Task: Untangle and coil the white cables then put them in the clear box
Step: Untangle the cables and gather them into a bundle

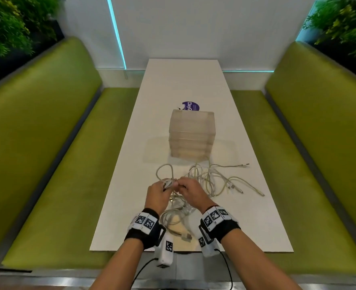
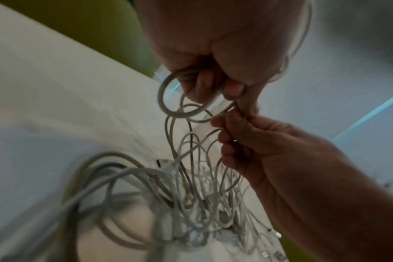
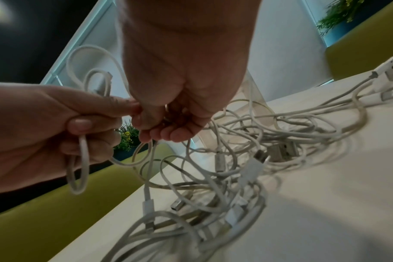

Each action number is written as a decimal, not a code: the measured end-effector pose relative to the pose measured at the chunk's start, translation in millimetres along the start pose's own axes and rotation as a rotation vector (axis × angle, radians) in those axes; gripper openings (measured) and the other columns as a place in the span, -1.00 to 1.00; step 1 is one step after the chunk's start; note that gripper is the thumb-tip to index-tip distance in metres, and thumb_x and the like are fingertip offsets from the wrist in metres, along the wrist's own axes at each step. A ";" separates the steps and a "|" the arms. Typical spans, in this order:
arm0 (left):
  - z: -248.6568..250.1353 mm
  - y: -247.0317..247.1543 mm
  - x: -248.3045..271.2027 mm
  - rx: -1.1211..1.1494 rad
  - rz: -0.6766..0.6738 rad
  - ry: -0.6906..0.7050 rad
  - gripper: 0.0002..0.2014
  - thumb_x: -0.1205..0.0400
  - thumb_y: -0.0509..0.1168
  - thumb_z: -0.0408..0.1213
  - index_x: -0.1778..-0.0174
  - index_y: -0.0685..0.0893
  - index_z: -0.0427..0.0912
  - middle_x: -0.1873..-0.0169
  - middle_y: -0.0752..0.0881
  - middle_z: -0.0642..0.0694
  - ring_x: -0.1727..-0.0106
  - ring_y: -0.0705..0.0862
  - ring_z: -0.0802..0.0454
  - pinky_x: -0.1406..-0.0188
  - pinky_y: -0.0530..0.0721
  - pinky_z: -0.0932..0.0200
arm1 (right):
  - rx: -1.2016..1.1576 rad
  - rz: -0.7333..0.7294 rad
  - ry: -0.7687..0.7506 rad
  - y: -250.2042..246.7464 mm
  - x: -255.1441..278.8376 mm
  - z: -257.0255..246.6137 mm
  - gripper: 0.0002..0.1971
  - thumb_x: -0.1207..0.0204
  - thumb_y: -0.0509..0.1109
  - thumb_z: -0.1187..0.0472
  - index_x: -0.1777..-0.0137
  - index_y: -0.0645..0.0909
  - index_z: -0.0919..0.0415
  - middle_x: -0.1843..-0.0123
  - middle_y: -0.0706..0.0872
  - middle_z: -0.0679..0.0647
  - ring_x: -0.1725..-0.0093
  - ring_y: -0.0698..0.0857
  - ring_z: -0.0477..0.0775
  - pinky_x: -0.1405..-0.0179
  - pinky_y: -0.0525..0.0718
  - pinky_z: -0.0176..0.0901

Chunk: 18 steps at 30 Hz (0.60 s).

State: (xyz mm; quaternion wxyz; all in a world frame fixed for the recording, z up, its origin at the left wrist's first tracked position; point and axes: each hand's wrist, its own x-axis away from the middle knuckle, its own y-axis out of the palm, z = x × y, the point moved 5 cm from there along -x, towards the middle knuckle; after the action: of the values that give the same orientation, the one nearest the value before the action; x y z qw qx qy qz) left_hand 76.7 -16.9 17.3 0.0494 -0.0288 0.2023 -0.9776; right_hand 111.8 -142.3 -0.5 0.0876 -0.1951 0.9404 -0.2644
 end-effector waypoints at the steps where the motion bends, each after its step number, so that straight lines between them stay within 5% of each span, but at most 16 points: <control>1: -0.8 0.2 -0.4 0.073 0.007 -0.027 -0.90 -0.60 0.40 -0.23 0.15 0.80 -0.14 0.29 0.81 -0.07 0.25 0.75 0.08 0.23 0.65 0.13 | -0.032 0.011 0.005 -1.7 0.2 -1.5 -0.83 -0.57 0.30 0.31 0.11 0.71 0.37 0.31 0.59 -0.03 0.29 0.55 -0.11 0.22 0.50 -0.26; 5: 0.0 -5.8 4.8 0.399 0.127 -0.134 -0.94 -0.60 0.38 -0.33 0.15 0.76 -0.15 0.46 0.74 0.10 0.43 0.64 0.21 0.41 0.54 0.38 | -0.036 -0.035 0.037 1.4 -6.9 -2.8 -0.83 -0.56 0.38 0.20 0.16 0.72 0.28 0.32 0.61 0.02 0.33 0.52 -0.12 0.29 0.44 -0.28; 9: 12.8 -40.3 3.4 0.627 0.286 -0.140 -0.95 -0.60 0.37 -0.33 0.16 0.68 -0.19 0.47 0.51 0.00 0.56 0.36 0.17 0.55 0.37 0.26 | -0.010 -0.007 0.179 -2.5 -12.3 23.8 -0.76 -0.58 0.37 0.20 0.24 0.64 0.37 0.33 0.60 0.07 0.32 0.53 -0.03 0.23 0.44 -0.12; 11: 22.2 -63.1 1.9 0.695 0.329 -0.082 -0.93 -0.63 0.33 -0.34 0.18 0.64 -0.18 0.43 0.51 -0.03 0.59 0.33 0.19 0.55 0.34 0.26 | -0.030 0.011 0.184 -3.5 -14.5 32.8 -0.76 -0.58 0.34 0.23 0.25 0.65 0.37 0.27 0.66 0.18 0.26 0.57 0.04 0.17 0.50 -0.06; 15: 33.3 -97.4 9.2 0.836 0.420 -0.018 -0.86 -0.69 0.24 -0.36 0.20 0.57 -0.16 0.59 0.51 0.13 0.63 0.28 0.22 0.57 0.35 0.35 | -0.036 -0.002 0.211 -0.6 -21.0 39.4 -0.78 -0.58 0.29 0.33 0.18 0.74 0.14 0.25 0.70 -0.01 0.27 0.59 -0.14 0.20 0.51 -0.24; 18: 24.6 -102.4 11.7 0.686 0.484 -0.068 -0.82 -0.68 0.27 -0.31 0.26 0.57 -0.10 0.53 0.48 0.04 0.57 0.34 0.17 0.56 0.38 0.29 | -0.033 -0.014 0.179 0.9 -21.7 35.8 -0.84 -0.56 0.34 0.30 0.15 0.75 0.22 0.21 0.72 0.02 0.23 0.61 -0.15 0.18 0.46 -0.28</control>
State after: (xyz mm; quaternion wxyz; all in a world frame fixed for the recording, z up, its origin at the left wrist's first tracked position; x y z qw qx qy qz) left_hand 58.3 65.7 81.1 0.2908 0.0054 -0.1355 -0.9471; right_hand 140.8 -149.2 -29.8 -0.0021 -0.1788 0.9472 -0.2661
